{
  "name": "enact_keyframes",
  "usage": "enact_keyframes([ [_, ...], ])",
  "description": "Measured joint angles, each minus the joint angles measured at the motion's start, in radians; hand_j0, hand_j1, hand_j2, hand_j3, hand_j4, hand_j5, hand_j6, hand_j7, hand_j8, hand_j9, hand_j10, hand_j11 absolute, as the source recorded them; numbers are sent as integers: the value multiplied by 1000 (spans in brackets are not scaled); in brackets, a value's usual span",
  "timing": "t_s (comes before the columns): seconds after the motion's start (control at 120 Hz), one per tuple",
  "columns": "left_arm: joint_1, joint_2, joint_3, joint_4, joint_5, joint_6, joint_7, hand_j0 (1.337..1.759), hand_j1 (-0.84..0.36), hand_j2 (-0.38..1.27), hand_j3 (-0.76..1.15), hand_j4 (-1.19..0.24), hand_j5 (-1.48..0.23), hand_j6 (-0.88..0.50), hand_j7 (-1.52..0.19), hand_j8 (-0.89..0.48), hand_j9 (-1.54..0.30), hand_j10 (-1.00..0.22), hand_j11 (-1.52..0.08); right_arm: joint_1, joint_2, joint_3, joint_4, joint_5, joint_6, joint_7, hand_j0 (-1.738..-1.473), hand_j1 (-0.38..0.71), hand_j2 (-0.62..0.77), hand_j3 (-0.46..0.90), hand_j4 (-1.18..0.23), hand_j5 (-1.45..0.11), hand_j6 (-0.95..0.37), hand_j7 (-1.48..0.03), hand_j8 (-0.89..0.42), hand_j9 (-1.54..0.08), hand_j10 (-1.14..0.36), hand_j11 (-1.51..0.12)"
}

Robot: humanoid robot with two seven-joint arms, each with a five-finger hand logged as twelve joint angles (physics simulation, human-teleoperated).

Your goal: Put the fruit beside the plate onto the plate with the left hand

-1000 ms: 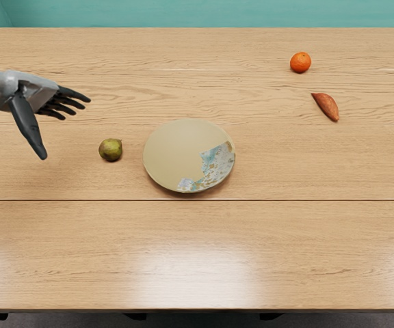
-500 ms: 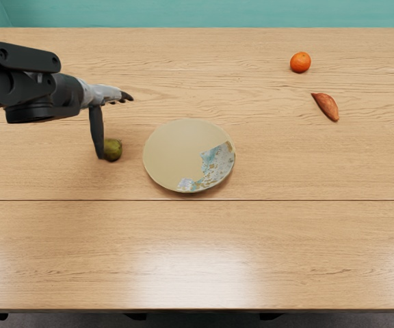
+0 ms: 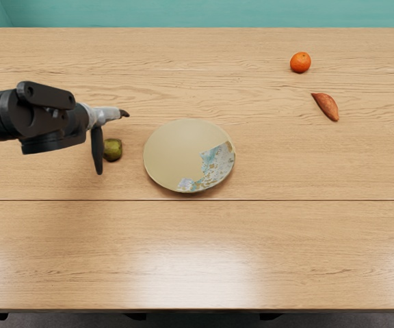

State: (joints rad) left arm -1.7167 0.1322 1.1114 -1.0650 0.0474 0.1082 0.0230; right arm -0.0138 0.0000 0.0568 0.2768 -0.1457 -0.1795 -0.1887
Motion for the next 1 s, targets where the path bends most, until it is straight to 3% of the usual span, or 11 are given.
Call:
enact_keyframes([
  [0.55,65,-30,-2,2,-59,139,0,1658,203,25,0,-123,-159,-123,-159,-123,-159,-122,-159,0,0,0,0,0,0,0,-1658,-349,0,0,0,0,0,0,0,0,0,0],
  [1.0,68,-31,-2,2,-80,163,0,1658,114,40,0,-197,-255,-197,-255,-197,-255,-197,-255,0,0,0,0,0,0,0,-1658,-349,0,0,0,0,0,0,0,0,0,0],
])
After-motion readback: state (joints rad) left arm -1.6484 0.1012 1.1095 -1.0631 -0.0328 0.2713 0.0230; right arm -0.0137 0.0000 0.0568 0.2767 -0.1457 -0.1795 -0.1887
